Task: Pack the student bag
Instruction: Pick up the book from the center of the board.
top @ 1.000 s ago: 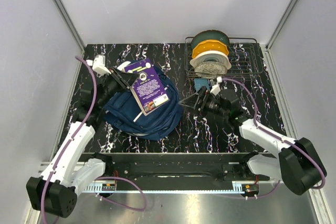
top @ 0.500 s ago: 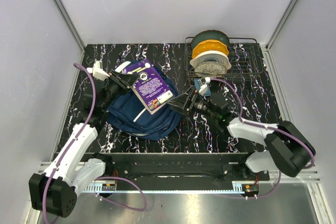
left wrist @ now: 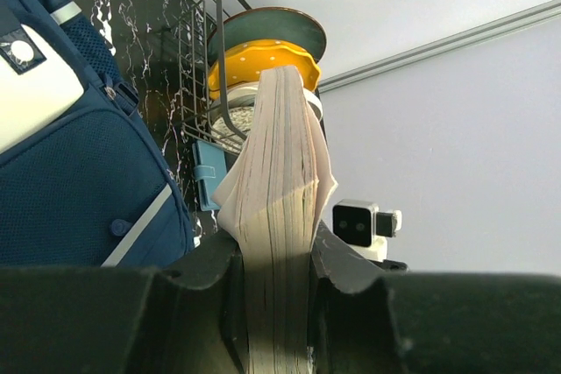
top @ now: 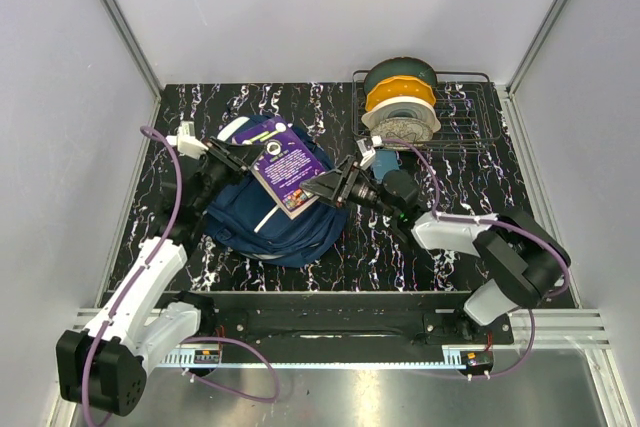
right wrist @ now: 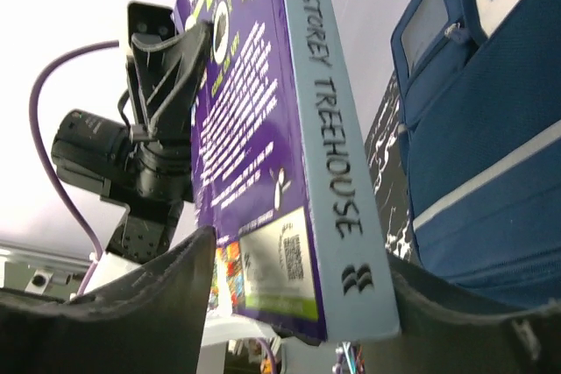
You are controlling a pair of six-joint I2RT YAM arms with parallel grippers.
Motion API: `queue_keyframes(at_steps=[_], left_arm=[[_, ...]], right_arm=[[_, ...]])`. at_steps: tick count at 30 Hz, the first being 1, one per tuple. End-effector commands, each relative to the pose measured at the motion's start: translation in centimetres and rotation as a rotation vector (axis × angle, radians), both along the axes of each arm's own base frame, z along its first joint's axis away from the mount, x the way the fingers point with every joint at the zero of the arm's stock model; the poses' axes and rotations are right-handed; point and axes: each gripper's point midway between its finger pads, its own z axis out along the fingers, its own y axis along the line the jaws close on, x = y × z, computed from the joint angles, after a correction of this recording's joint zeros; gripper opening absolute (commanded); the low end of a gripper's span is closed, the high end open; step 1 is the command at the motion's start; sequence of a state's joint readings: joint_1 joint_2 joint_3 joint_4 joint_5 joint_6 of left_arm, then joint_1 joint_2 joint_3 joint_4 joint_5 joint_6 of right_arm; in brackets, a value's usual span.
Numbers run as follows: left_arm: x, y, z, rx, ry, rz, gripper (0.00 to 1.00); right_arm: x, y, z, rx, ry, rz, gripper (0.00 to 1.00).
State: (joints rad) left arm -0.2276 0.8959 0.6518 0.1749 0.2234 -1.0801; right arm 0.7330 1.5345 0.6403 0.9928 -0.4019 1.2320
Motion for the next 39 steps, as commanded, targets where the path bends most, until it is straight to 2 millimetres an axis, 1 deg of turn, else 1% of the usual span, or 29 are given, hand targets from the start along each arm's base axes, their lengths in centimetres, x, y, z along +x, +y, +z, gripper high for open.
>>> queue_keyframes(at_steps=[1,5,9,11,14,15,16,21,22,24,26,27,28,30,31,34,35,36,37,38,39], left_arm=[[-0.1,0.2,4.1,-0.077,-0.128,0.015,0.00],[-0.1,0.4,3.9,-0.087,-0.130,0.025,0.00],[-0.1,0.5,4.1,-0.092,-0.142,0.034,0.00],[-0.2,0.8,4.2,-0.092,-0.150,0.046,0.00],[-0.3,0.9,4.3,-0.097,-0.161,0.052,0.00],[-0.3,0.8,4.3,-0.094,-0.162,0.048,0.00],[-0.2,0.7,4.3,-0.092,-0.160,0.043,0.00],[0.1,0.7,4.3,-0.075,-0.158,0.042,0.00],[0.0,0.7,4.4,-0.076,-0.159,0.039,0.00],[-0.1,0.6,4.2,-0.072,-0.161,0.036,0.00],[-0.1,0.5,4.0,-0.068,-0.158,0.032,0.00],[-0.2,0.4,4.0,-0.066,-0.157,0.024,0.00],[-0.2,0.4,3.8,-0.065,-0.154,0.023,0.00],[-0.3,0.3,3.7,-0.060,-0.153,0.013,0.07],[-0.3,0.2,3.7,-0.058,-0.153,0.009,0.07],[-0.5,0.1,3.6,-0.045,-0.156,-0.003,0.16],[-0.6,0.0,3.8,-0.031,-0.168,-0.009,0.21],[-0.8,-0.1,4.1,-0.022,-0.172,-0.021,0.32],[-0.7,-0.1,4.0,-0.008,-0.171,-0.026,0.38],[-0.9,-0.2,4.1,0.022,-0.185,-0.035,0.46],[-0.9,-0.4,4.4,0.042,-0.191,-0.053,0.61]], right_arm=[[0.5,1.0,2.9,0.086,-0.082,0.009,0.60],[-0.1,1.5,3.6,0.122,-0.083,0.037,0.57],[-0.8,1.9,3.3,0.122,-0.068,0.030,0.58],[-0.7,2.1,3.4,0.124,-0.059,0.028,0.55],[-0.7,2.4,3.7,0.131,-0.050,0.024,0.44],[-0.6,2.5,4.0,0.136,-0.055,0.014,0.38],[-0.6,2.6,3.8,0.132,-0.049,0.010,0.33],[-0.1,2.4,4.0,0.141,-0.031,-0.031,0.19],[-0.1,2.4,4.0,0.136,-0.026,-0.031,0.12],[-0.1,2.4,4.4,0.135,-0.034,-0.031,0.07],[-0.2,2.4,4.5,0.127,-0.037,-0.034,0.06],[-0.2,2.3,4.5,0.126,-0.037,-0.039,0.02],[-0.1,2.3,4.5,0.117,-0.038,-0.045,0.01],[0.0,2.2,4.8,0.112,-0.047,-0.048,0.00],[0.0,2.2,4.8,0.103,-0.048,-0.052,0.00],[0.1,2.2,5.1,0.095,-0.055,-0.058,0.00],[0.1,2.2,5.3,0.090,-0.058,-0.058,0.00],[0.2,2.2,5.6,0.086,-0.062,-0.059,0.00],[0.2,2.2,5.3,0.057,-0.058,-0.061,0.00],[0.1,2.2,5.4,0.047,-0.062,-0.062,0.00],[0.3,2.0,5.3,0.028,-0.057,-0.080,0.00]])
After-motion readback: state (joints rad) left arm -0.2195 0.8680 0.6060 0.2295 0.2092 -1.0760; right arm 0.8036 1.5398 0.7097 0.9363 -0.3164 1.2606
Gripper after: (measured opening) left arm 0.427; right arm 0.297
